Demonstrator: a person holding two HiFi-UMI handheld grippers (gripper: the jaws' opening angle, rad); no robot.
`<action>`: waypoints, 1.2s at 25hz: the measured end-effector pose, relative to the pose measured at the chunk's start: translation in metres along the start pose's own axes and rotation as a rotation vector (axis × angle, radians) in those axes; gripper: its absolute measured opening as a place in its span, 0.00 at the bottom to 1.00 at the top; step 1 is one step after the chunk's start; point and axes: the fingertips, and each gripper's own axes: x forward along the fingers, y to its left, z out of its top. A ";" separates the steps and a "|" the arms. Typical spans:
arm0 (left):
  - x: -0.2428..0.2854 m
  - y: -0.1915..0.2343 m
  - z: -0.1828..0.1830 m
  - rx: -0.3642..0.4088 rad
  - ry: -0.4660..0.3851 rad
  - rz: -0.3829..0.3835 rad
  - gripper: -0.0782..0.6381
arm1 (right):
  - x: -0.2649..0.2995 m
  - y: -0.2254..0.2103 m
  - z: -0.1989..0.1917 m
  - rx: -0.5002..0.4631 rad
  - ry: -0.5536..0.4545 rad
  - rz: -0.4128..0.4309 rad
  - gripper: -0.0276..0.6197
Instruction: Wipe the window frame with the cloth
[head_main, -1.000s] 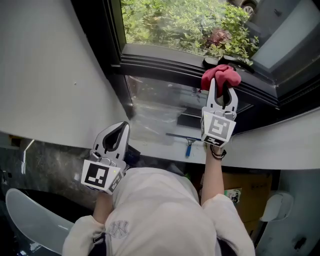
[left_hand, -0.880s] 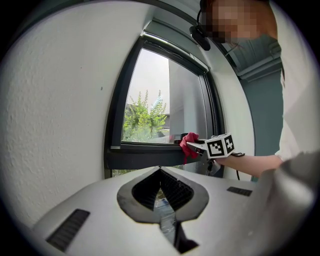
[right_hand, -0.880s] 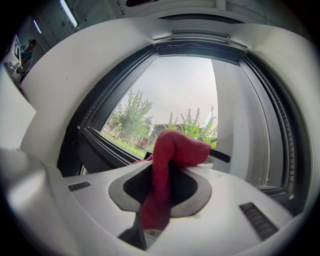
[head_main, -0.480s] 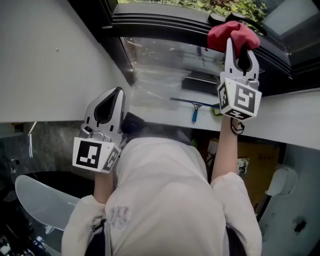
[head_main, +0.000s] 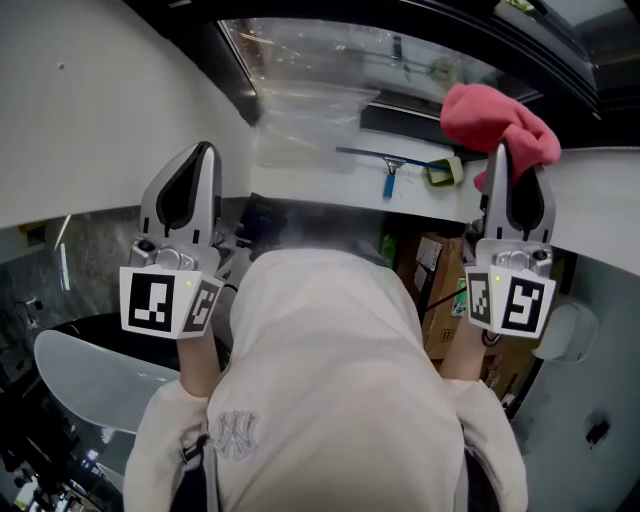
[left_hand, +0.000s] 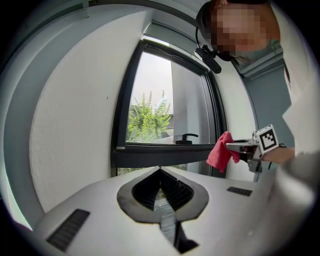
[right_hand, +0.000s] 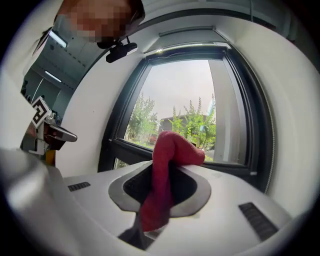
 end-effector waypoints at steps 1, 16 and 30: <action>-0.002 -0.006 0.002 0.004 -0.001 0.000 0.12 | -0.017 0.001 -0.009 0.025 0.032 -0.002 0.18; -0.100 -0.163 -0.035 0.006 0.074 -0.050 0.12 | -0.216 0.002 -0.066 0.117 0.185 0.098 0.18; -0.162 -0.188 -0.025 0.017 0.051 -0.024 0.12 | -0.269 0.032 -0.062 0.142 0.209 0.138 0.18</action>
